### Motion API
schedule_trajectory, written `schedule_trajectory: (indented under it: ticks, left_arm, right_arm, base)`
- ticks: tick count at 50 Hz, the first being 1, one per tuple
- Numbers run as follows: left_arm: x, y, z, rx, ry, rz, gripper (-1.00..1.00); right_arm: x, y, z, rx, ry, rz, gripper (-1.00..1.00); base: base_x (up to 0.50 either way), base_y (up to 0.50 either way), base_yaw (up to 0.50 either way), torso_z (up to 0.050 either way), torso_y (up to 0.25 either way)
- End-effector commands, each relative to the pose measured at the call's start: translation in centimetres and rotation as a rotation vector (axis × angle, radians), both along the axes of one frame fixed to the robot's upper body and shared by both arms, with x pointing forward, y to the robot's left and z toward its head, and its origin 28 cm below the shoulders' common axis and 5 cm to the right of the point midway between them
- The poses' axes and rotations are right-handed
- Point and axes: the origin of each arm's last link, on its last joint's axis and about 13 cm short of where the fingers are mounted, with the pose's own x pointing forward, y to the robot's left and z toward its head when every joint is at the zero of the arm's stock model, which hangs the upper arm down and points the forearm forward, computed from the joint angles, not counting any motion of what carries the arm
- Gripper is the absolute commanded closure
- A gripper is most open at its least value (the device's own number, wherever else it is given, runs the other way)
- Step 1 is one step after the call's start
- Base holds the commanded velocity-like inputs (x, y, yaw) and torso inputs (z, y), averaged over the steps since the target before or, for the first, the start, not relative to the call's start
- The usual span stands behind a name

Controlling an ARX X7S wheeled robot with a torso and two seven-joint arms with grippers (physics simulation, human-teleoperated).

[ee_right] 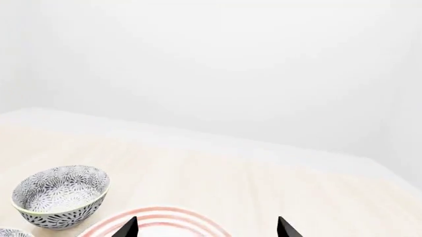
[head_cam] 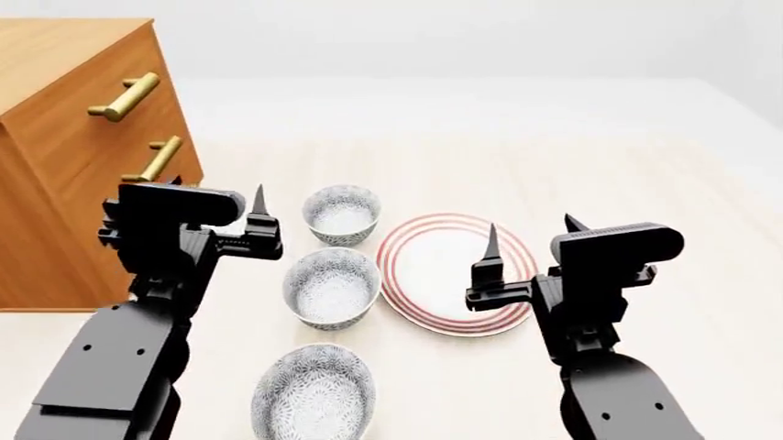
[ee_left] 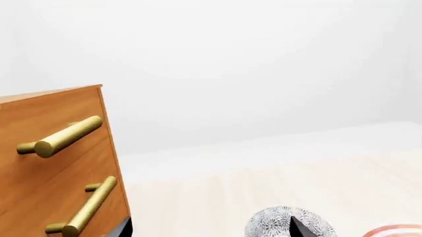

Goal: Stack the bowl in the middle on the bowl at the back.

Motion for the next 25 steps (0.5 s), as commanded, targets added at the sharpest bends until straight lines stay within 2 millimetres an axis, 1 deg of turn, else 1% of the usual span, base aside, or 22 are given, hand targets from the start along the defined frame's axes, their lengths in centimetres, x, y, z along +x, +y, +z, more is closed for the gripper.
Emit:
schedule_trajectory:
  ticks: [1,5,10,16,25]
  left_arm:
    - [2.0,0.2,1.2,-0.012,0.206,0.005,-1.0]
    - [3.0,0.3,2.3,-0.088,0.393,-0.002,-1.0]
    - [4.4,0.1,3.3,-0.129,0.548,-0.001,-1.0]
    - [5.5,-0.3,3.9,-0.155,0.637,-0.009,-1.0]
    - [6.1,-0.9,4.4,-0.193,0.693,-0.02,-1.0]
  right_arm:
    - [0.0,0.3,0.4,-0.022,0.026,0.033,-1.0]
    - [-0.1,0.2,0.4,-0.026,0.035,0.029,-1.0]
    - [0.0,0.3,0.1,-0.013,0.057,0.032,-1.0]
    - [0.0,0.1,0.1,0.024,0.102,0.022,-1.0]
    - [0.4,0.3,0.0,-0.004,0.119,0.018,-1.0]
  base:
    - [0.0,0.0,0.0,0.0,0.0]
    - [0.0,0.0,0.0,0.0,0.0]
    - [0.0,0.0,0.0,0.0,0.0]
    - [0.0,0.0,0.0,0.0,0.0]
    - [0.0,0.0,0.0,0.0,0.0]
